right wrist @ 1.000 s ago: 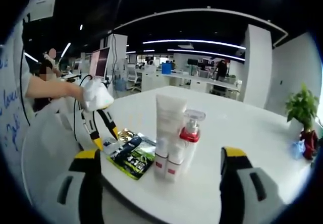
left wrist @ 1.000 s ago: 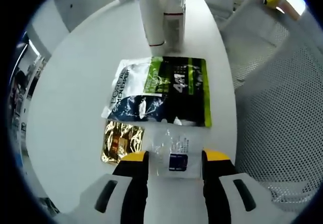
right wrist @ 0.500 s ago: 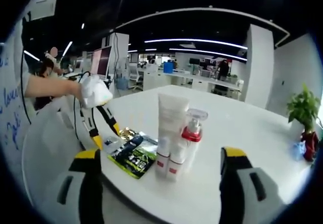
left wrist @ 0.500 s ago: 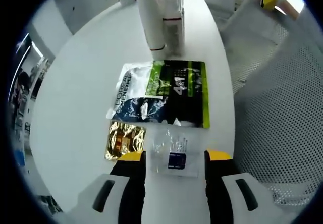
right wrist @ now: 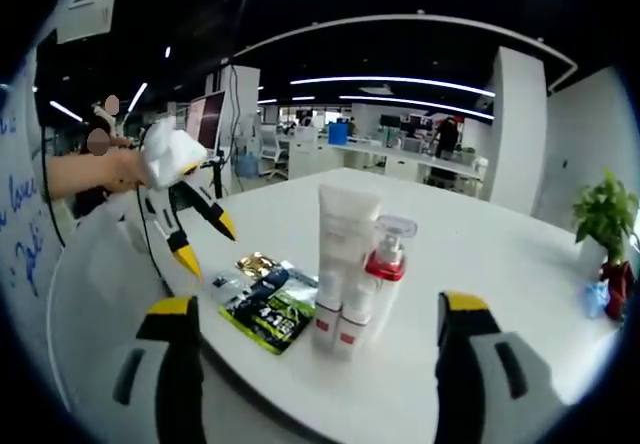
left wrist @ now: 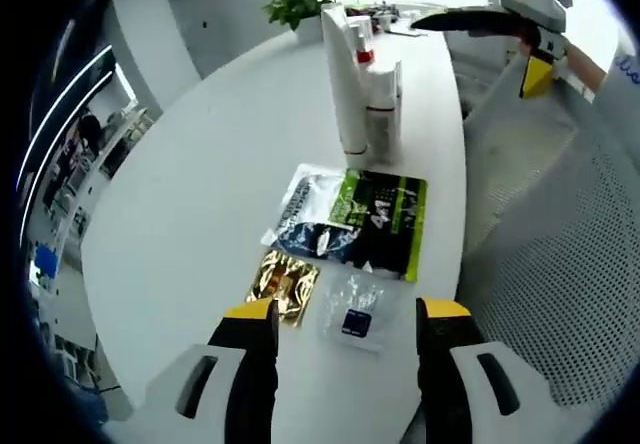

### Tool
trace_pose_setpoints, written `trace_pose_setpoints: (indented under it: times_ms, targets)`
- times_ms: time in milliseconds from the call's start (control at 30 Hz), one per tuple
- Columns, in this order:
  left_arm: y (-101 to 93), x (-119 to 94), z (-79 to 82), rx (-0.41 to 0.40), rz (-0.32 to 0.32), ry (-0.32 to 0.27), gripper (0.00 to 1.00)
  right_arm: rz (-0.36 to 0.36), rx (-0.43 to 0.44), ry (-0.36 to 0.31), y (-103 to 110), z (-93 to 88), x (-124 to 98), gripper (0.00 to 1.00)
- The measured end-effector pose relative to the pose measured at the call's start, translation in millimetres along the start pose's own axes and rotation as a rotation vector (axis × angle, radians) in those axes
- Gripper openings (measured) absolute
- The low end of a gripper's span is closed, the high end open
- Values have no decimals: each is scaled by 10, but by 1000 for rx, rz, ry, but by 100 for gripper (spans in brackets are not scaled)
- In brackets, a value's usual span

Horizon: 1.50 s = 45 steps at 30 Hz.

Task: Arrange the skincare products in the storage area until every visible bottle or jar stands upright without overlapping.

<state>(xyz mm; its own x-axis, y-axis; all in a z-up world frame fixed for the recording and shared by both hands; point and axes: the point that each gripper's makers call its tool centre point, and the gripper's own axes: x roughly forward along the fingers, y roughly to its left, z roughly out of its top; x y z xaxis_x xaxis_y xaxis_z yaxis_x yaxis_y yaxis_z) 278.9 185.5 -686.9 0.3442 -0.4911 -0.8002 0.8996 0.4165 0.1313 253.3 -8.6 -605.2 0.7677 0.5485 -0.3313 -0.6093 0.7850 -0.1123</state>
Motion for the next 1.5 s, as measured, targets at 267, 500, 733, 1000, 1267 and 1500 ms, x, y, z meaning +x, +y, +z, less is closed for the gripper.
trace_pose_setpoints:
  times_ms: [267,500,733,1000,1267,1500]
  targets:
    - [13,-243,129,-82,93,-111,64,11,-1,10,20,-6,-2,99]
    - [122,-512,226,-161,251,-250,69,33,8,28,32,-19,-6,99]
    - [60,-655,125,-240,309,-293,78,31,-3,48,5,-55,-9,99]
    - [-8,-775,134,-336,375,-410,83,4,-4,50,-92,-65,-81,100]
    - [-99,-847,170,-377,398,-492,87,-62,31,38,-284,-101,-212,100]
    - [-105,-941,195,-396,432,-503,84,-73,47,27,-283,-107,-208,100]
